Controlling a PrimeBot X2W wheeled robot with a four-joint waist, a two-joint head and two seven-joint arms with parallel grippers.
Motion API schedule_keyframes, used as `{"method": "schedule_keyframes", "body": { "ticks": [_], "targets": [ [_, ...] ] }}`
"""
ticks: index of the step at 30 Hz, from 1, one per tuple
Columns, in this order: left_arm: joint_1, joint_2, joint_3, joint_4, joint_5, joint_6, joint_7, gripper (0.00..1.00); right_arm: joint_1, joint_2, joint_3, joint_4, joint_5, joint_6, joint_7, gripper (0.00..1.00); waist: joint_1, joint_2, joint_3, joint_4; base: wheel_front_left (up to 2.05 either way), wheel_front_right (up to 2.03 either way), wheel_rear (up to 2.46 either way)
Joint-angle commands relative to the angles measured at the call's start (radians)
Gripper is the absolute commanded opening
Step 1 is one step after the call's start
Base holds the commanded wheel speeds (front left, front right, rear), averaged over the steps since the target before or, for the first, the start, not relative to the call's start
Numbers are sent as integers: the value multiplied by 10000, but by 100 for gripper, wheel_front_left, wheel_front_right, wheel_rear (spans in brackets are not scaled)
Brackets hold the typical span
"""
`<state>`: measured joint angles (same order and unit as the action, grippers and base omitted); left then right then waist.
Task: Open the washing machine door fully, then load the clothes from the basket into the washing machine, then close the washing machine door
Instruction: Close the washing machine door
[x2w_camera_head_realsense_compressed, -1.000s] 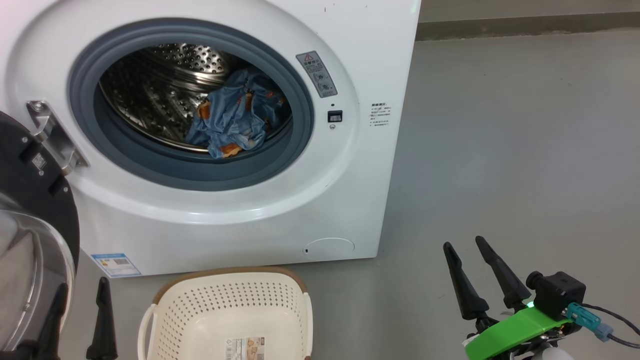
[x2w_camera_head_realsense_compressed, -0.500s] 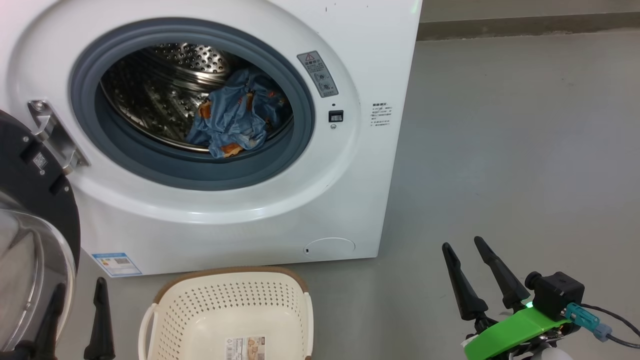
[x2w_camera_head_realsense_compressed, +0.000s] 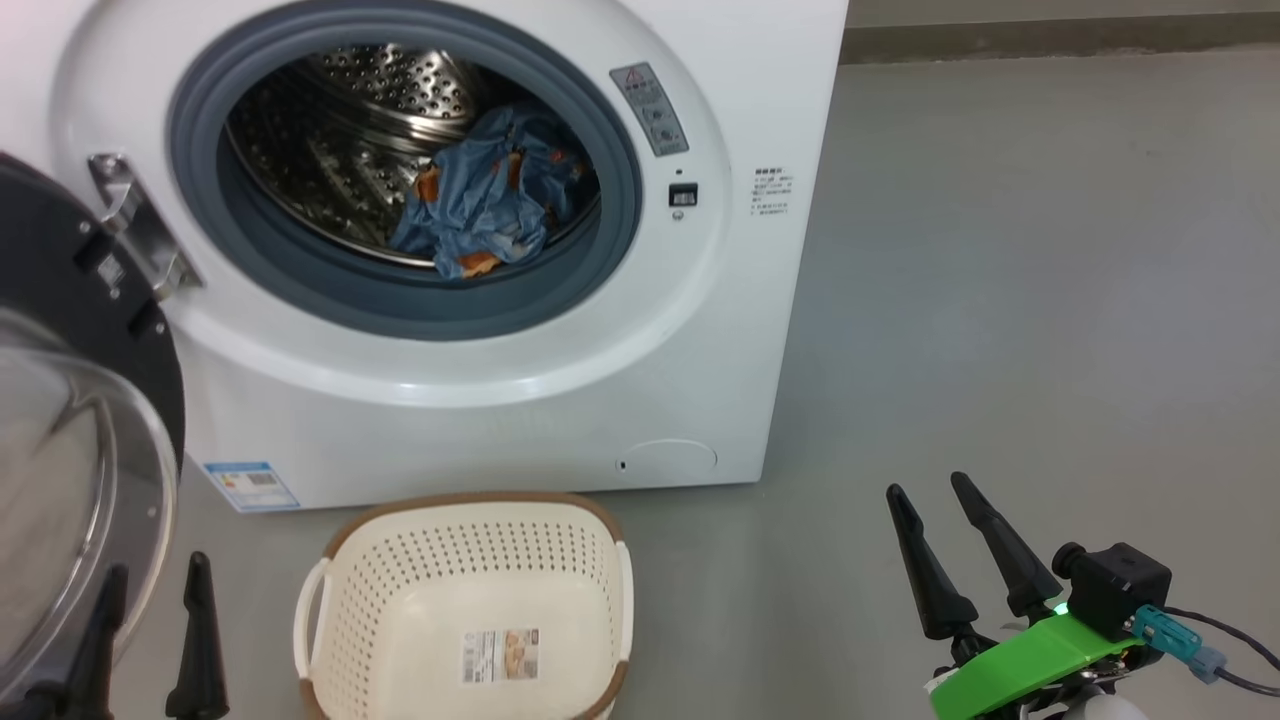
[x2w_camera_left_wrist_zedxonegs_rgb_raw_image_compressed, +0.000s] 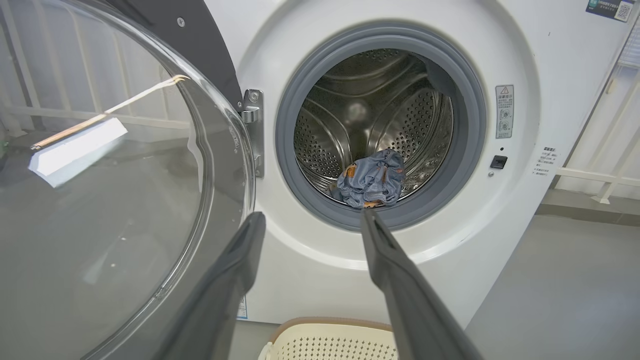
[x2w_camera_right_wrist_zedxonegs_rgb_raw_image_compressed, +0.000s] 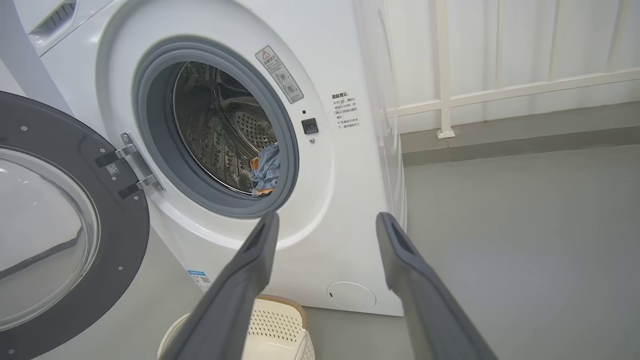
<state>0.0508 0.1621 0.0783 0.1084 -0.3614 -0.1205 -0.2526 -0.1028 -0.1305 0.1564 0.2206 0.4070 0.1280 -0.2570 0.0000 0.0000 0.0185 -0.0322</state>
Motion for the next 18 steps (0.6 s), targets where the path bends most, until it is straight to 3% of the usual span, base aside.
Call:
{"method": "schedule_keyframes", "body": {
  "ticks": [1,8,18],
  "targets": [
    [-470,195,415,-192,107,-69,-91,100,-202,-36,239,-255,-5,27,-48,100,0,0,7,12,-169,169,0],
    [-472,181,397,-149,135,-86,-91,100,-205,-33,189,-240,-1,27,-48,100,0,0,-21,46,-105,105,0],
    [-471,168,397,-93,141,-95,-91,100,-177,-25,194,-244,12,27,-48,100,0,0,-38,68,-10,10,0]
  ]
}}
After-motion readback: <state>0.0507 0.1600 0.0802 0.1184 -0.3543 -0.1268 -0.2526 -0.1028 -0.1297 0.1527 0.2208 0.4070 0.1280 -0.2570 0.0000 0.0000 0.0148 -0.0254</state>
